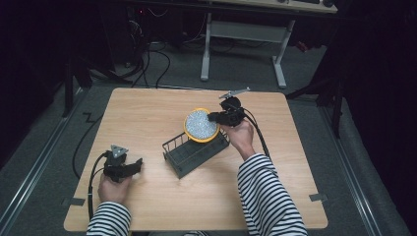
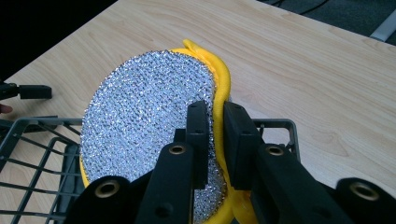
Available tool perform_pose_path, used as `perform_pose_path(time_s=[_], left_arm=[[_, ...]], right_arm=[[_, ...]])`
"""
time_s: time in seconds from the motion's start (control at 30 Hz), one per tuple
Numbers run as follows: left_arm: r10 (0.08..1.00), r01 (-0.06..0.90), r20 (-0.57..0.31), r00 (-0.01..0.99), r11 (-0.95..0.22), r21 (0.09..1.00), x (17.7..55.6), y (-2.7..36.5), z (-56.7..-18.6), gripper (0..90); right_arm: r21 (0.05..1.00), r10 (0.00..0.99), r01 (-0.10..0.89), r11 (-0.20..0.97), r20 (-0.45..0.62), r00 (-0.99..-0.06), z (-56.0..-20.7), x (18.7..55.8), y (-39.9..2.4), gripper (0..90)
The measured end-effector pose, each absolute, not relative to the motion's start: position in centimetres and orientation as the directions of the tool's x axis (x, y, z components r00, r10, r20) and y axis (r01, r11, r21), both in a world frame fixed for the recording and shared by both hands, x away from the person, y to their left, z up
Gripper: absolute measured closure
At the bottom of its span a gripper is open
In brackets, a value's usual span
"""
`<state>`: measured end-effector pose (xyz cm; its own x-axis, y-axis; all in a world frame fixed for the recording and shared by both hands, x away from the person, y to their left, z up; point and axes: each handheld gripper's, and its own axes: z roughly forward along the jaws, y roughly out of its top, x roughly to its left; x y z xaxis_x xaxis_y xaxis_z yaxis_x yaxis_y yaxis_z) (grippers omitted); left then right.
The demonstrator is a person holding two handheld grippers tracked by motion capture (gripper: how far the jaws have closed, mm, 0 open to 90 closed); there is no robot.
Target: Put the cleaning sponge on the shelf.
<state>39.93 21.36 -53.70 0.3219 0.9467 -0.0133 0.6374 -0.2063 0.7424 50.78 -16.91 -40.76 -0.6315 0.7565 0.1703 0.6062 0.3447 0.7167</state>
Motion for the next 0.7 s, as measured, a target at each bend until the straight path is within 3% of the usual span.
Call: perform_pose_path(time_s=[0.7], left_arm=[[0.947, 0.638, -0.013, 0.321, -0.206, 0.742, 39.9, 21.3, -53.7, 29.4]], right_arm=[[0.678, 0.741, 0.605, 0.416, 0.133, -0.658, -42.3, 50.2, -17.3, 80.5]])
